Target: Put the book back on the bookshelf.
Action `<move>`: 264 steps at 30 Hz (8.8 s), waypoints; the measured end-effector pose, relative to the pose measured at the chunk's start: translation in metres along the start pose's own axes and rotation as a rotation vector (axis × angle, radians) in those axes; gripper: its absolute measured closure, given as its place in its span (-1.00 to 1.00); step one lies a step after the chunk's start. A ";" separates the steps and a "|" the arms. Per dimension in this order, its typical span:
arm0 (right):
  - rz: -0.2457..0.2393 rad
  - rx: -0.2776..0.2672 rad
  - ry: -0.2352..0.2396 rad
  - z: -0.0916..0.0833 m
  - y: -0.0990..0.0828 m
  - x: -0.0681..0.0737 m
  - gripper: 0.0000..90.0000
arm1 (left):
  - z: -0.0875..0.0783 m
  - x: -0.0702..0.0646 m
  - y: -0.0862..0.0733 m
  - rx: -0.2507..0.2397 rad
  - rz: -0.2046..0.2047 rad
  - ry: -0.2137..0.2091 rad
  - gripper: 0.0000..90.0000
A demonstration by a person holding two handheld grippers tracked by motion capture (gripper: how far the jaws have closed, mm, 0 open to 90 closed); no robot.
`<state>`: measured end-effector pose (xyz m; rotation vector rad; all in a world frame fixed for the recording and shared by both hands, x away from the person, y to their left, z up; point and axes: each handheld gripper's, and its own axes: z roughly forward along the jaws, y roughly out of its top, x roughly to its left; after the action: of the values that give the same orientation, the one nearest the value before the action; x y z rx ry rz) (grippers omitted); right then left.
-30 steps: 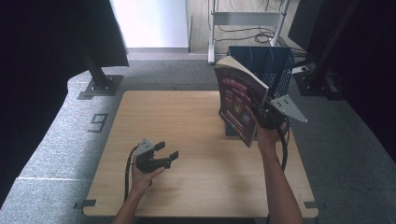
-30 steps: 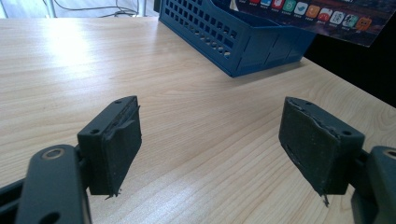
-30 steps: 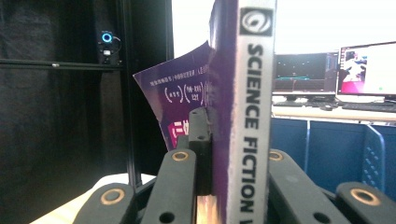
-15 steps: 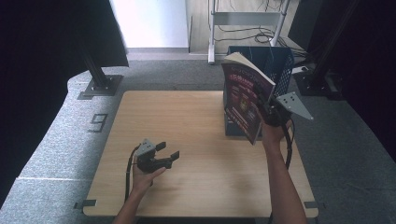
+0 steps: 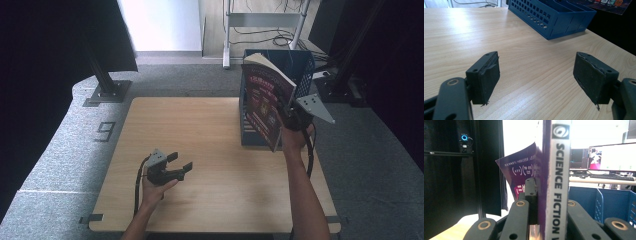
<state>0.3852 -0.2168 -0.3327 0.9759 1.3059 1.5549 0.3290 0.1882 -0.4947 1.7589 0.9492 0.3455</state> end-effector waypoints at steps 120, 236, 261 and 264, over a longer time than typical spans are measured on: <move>-0.016 0.036 -0.231 0.121 -0.066 -0.004 0.80 | -0.006 0.012 -0.004 -0.005 -0.015 0.003 -0.52; -0.098 0.246 -0.105 0.143 -0.122 0.011 0.29 | -0.019 0.021 -0.003 -0.027 -0.021 0.023 -0.50; -0.088 0.257 -0.068 0.125 -0.132 0.009 0.37 | -0.015 0.016 -0.003 -0.015 -0.011 0.012 -0.50; -0.091 0.269 -0.065 0.124 -0.132 0.009 0.28 | -0.016 0.017 -0.003 -0.018 -0.014 0.013 -0.50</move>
<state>0.5151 -0.1582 -0.4447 1.1068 1.5182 1.2893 0.3283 0.2115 -0.4944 1.7350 0.9642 0.3562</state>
